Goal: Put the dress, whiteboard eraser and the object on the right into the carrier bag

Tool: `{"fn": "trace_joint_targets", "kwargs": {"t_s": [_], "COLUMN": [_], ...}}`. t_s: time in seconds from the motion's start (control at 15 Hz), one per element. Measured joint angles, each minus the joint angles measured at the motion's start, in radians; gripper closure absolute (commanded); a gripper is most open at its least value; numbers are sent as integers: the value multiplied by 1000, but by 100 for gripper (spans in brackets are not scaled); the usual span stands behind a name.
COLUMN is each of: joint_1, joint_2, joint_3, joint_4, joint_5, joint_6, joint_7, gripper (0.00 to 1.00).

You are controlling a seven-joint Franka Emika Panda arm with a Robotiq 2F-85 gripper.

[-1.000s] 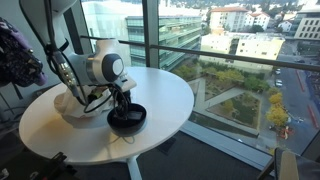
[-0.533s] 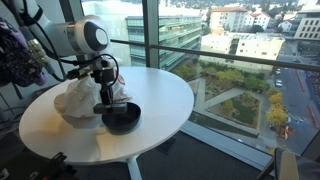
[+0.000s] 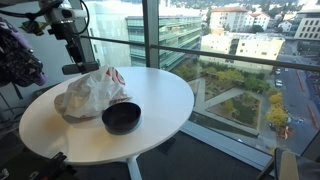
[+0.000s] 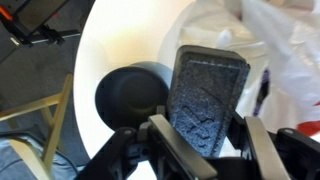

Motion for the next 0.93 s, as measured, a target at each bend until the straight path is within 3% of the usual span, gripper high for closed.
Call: {"fn": "trace_joint_targets", "kwargs": {"t_s": [0.2, 0.47, 0.73, 0.93], "joint_1": [34, 50, 49, 37], "joint_2": [-24, 52, 213, 318], "joint_3": [59, 78, 76, 80], "joint_4": [44, 48, 63, 103], "joint_5": [115, 300, 589, 830], "joint_6": [34, 216, 363, 343], "joint_7": [-80, -248, -542, -772], "gripper": [67, 67, 67, 67]}}
